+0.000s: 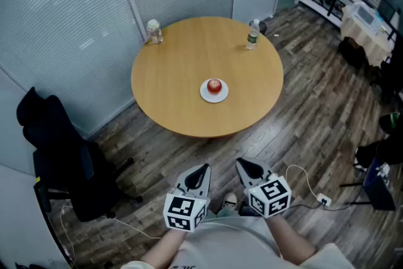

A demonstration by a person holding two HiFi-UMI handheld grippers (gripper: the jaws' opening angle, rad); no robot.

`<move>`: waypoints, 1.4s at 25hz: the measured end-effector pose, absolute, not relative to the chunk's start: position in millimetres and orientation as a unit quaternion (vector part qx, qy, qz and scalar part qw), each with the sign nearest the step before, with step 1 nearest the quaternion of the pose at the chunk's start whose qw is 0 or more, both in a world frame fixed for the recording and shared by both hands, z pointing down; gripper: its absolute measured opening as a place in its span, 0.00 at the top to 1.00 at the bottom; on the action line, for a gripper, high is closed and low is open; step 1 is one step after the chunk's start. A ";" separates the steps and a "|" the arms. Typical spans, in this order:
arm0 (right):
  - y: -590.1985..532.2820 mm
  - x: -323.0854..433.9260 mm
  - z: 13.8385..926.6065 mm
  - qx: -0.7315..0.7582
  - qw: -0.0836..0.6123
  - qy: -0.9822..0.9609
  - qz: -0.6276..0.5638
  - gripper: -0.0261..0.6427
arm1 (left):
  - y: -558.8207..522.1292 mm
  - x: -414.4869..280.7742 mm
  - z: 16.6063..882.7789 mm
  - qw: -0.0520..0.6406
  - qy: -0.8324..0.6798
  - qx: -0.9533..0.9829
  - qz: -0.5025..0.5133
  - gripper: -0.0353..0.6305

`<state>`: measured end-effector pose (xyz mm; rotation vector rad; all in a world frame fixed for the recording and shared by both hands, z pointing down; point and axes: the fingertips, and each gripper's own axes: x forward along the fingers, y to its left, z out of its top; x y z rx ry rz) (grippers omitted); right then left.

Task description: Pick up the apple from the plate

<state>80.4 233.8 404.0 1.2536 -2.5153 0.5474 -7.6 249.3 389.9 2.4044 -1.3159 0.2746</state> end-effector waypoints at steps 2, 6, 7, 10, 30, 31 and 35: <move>234.3 80.1 403.6 0.433 0.138 -0.870 0.191 0.91 | 250.0 -8.1 389.4 0.193 -0.469 0.856 0.099 0.94; 234.6 77.9 403.3 0.433 0.139 -0.870 0.191 0.91 | 249.6 -11.9 388.4 0.194 -0.469 0.856 0.098 0.94; 234.8 76.8 403.5 0.434 0.140 -0.869 0.191 0.91 | 249.5 -13.6 388.4 0.194 -0.469 0.856 0.097 0.94; 234.2 74.3 404.2 0.437 0.140 -0.867 0.193 0.91 | 248.3 -17.4 390.0 0.196 -0.468 0.856 0.096 0.94; 208.9 37.4 405.5 0.449 0.124 -0.862 0.199 0.91 | 226.1 -53.6 395.6 0.202 -0.430 0.875 0.089 0.94; 205.3 36.2 407.4 0.447 0.122 -0.863 0.202 0.91 | 221.1 -54.5 396.8 0.202 -0.430 0.875 0.090 0.94; 178.1 36.2 422.4 0.441 0.134 -0.864 0.203 0.91 | 193.0 -57.7 403.8 0.203 -0.435 0.872 0.093 0.94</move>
